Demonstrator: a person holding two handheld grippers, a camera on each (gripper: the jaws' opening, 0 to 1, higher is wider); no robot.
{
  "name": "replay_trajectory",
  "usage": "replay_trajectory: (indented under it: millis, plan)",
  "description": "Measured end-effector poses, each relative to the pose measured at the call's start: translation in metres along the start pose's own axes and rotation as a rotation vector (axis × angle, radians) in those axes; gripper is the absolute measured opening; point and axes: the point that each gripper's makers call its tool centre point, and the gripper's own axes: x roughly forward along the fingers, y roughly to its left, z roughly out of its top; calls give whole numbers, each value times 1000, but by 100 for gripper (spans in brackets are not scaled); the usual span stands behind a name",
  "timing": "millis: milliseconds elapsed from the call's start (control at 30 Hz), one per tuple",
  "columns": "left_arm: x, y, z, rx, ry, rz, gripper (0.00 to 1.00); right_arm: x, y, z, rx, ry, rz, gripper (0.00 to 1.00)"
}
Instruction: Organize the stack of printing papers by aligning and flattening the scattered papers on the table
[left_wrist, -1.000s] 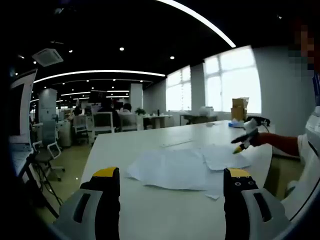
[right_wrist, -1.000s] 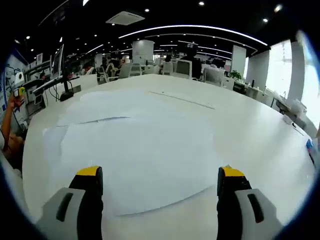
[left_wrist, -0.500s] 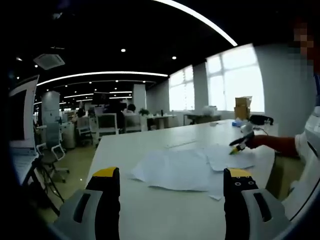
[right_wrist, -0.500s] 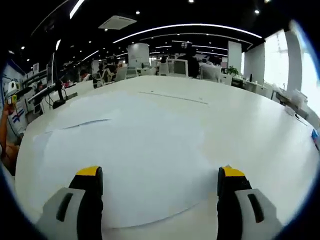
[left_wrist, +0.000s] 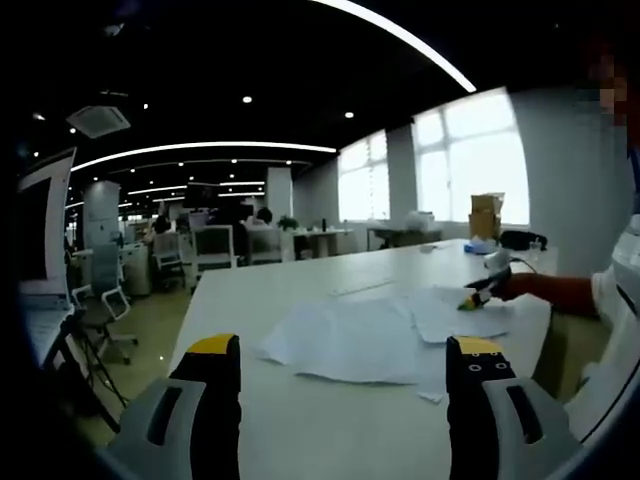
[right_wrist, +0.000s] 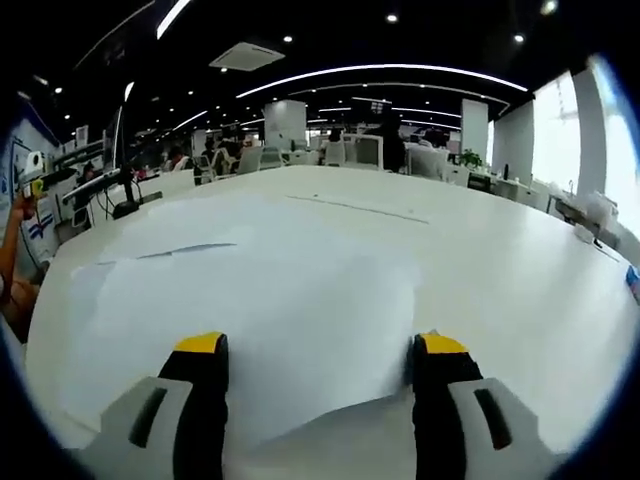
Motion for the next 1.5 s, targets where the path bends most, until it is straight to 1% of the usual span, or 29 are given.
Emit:
replay_trajectory:
  millis: [100, 133, 167, 200, 267, 367, 400, 467, 533, 567, 600, 633, 667, 700, 733, 767, 867, 933, 1033, 1267, 1367, 1433, 1467, 1500]
  plan:
    - [-2, 2, -1, 1, 0, 6, 87, -3, -1, -2, -1, -2, -7, 59]
    - [-3, 2, -1, 0, 1, 8, 87, 1, 0, 1, -7, -25, 4, 54]
    - [-3, 3, -1, -3, 0, 12, 87, -2, 0, -1, 1, -27, -1, 49]
    - [-3, 4, -1, -4, -1, 14, 87, 0, 0, -1, 7, -34, 0, 46]
    - [-4, 4, 0, -4, -4, 15, 87, 0, -2, -1, 21, -44, -14, 42]
    - [-4, 2, 1, -2, -7, 10, 87, 1, -4, -1, 41, -49, -35, 41]
    - [-4, 2, 1, -1, -7, 10, 87, 3, -5, -1, 33, -46, -37, 40]
    - [-4, 2, 1, 1, -6, 9, 87, 4, -8, -2, 31, -49, -34, 35]
    - [-5, 2, 1, 1, -7, 11, 87, 7, -9, -3, 13, -71, -13, 29]
    - [-6, 3, 2, 1, -8, 13, 87, 7, -10, -2, 39, -88, -9, 28]
    - [-6, 3, 2, 2, -8, 15, 87, 9, -11, -3, 38, -81, -9, 27]
    - [-6, 4, 3, 3, -9, 17, 87, 8, -12, -2, 44, -82, -6, 24]
    - [-6, 5, 3, 3, -10, 18, 87, 9, -10, 0, 75, -89, 8, 15]
    - [-7, 5, 3, 3, -11, 18, 87, 9, -10, 0, 85, -92, 16, 9]
    - [-6, 4, 4, 4, -13, 16, 87, 8, -11, 4, 98, -112, 18, 6]
    - [-6, 4, 5, 4, -16, 14, 87, 6, -13, 8, 110, -131, 21, 6]
    - [-6, 3, 5, 5, -16, 11, 86, 4, -13, 13, 99, -148, 23, 3]
    - [-5, 3, 5, 4, -17, 11, 86, 1, -11, 20, 105, -165, 30, 1]
    - [-5, 3, 3, 0, -18, 11, 86, 0, -12, 26, 130, -186, 37, 0]
    - [-6, 4, 0, -5, -12, 14, 86, -1, -11, 29, 170, -193, 54, 0]
    - [-7, 5, 1, -5, -16, 17, 86, -3, -9, 32, 214, -192, 71, 0]
    - [-7, 5, 1, -7, -16, 19, 86, -6, -8, 35, 276, -188, 83, 0]
    - [-7, 4, 1, -6, -17, 18, 86, -8, -6, 37, 322, -184, 99, 0]
    - [-7, 4, 1, -6, -16, 17, 86, -9, -7, 39, 344, -186, 100, 0]
